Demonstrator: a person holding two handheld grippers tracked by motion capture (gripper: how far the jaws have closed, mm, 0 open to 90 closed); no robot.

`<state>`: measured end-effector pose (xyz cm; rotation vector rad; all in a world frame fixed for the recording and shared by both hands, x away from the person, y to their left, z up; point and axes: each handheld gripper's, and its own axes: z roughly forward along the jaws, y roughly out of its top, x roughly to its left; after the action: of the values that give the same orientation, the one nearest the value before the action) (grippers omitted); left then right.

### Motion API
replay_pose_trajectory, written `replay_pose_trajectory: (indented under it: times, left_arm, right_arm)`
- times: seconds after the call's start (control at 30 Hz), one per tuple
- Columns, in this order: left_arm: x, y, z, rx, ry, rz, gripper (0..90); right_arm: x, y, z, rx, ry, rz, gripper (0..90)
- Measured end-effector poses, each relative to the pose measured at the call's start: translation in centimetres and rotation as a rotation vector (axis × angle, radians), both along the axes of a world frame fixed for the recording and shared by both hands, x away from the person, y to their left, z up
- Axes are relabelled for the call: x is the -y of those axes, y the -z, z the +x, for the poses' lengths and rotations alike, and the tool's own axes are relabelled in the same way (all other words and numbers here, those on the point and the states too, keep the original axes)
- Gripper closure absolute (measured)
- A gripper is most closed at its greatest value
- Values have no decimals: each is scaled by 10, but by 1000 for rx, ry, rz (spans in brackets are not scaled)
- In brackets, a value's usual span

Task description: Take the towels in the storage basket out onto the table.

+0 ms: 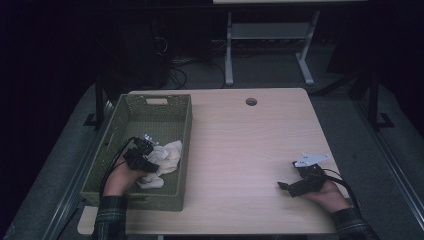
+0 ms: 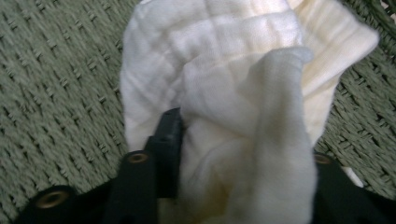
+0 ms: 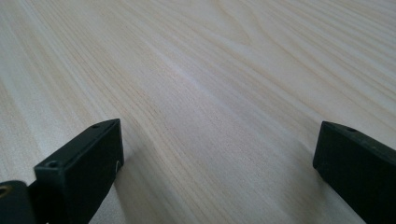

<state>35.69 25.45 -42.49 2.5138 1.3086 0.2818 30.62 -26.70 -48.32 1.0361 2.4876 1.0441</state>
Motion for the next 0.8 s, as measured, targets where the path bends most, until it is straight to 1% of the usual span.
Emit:
replay_pose_trajectory:
  times: [0.1, 0.17, 0.27, 0.4, 0.5, 0.6, 0.67, 0.8]
  left_arm:
    - [-2, -3, -1, -6, -2, -14, 663]
    - [-3, -5, -1, -4, 4, -24, 677]
    - [-4, -8, -3, 13, 13, -49, 688]
    - [-8, -13, -4, 43, 6, -95, 705]
    - [-11, -17, -5, 67, 8, -142, 707]
    - [-14, -22, -6, 94, 4, -198, 707]
    - [-16, -25, -7, 103, 8, -225, 708]
    - [-19, -29, -8, 128, 11, -263, 710]
  right_arm:
    - [0, 0, 0, 0, 0, 0, 12]
    - [0, 0, 0, 0, 0, 0, 12]
    - [0, 0, 0, 0, 0, 0, 12]
    - [0, 0, 0, 0, 0, 1, 12]
    - [0, 0, 0, 1, 1, 1, 12]
    - [0, 0, 0, 1, 2, 1, 12]
    - [0, 0, 0, 1, 1, 2, 12]
    - [0, 0, 0, 0, 0, 1, 12]
